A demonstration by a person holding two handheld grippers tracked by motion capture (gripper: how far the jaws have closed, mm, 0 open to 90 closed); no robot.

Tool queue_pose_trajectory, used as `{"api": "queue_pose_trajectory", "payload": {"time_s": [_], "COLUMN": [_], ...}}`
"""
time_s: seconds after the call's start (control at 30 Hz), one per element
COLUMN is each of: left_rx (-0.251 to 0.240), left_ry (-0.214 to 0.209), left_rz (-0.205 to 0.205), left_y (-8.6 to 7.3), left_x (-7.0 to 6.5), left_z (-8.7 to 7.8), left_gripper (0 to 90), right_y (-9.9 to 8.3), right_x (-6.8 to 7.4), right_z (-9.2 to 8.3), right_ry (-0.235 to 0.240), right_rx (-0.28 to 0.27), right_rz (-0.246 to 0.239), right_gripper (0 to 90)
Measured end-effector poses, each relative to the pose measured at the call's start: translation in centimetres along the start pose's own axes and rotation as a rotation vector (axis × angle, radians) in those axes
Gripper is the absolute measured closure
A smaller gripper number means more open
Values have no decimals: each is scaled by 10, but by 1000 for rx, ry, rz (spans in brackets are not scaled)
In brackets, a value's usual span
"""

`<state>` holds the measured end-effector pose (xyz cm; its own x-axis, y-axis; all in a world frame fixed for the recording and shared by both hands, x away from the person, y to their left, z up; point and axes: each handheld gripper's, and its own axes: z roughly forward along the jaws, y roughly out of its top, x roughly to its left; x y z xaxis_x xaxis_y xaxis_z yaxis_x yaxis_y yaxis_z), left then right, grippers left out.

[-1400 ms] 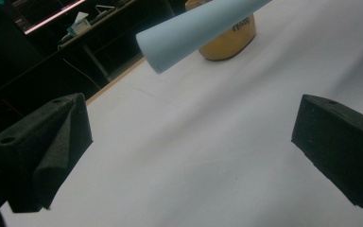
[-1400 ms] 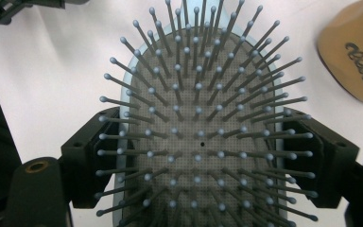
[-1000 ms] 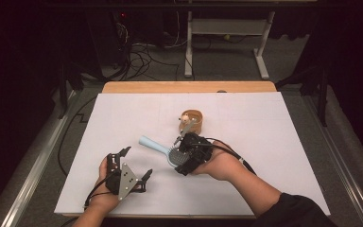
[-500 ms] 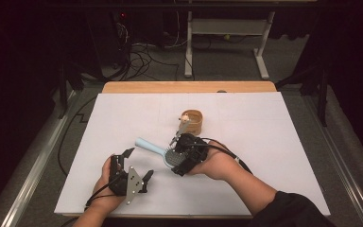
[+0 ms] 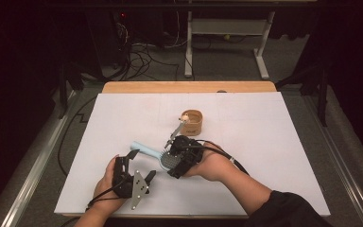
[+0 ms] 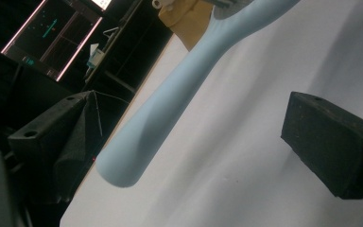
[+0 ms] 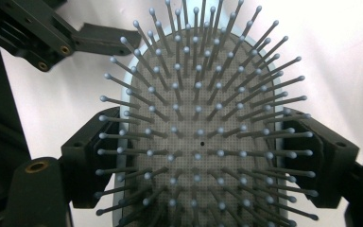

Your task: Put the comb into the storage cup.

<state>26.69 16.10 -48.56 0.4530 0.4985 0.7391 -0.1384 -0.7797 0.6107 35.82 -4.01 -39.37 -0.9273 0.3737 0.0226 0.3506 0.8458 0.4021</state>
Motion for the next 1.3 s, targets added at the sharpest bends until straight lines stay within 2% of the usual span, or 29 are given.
{"api": "queue_pose_trajectory", "payload": {"time_s": [0.43, 0.63, 0.73, 1.07, 1.3], "left_rx": [-27, -28, -35, -43, -46], "left_ry": [-23, -31, -35, -43, -39], "left_rz": [0, 30, 43, 85, 105], "left_y": [2, 2, 2, 3, 3], "left_x": [-2, -4, -5, -9, -12], "left_z": [0, -1, -1, -1, -1], "left_gripper": [113, 161, 203, 317, 355], "right_y": [11, 16, 18, 21, 22], "right_x": [11, 14, 14, 16, 17], "right_z": [11, 15, 16, 20, 20], "right_ry": [29, 42, 39, 49, 55], "right_rx": [21, 10, 28, 22, 19], "right_rz": [-25, -24, -28, -35, -24], "right_gripper": [207, 206, 207, 206, 206]}}
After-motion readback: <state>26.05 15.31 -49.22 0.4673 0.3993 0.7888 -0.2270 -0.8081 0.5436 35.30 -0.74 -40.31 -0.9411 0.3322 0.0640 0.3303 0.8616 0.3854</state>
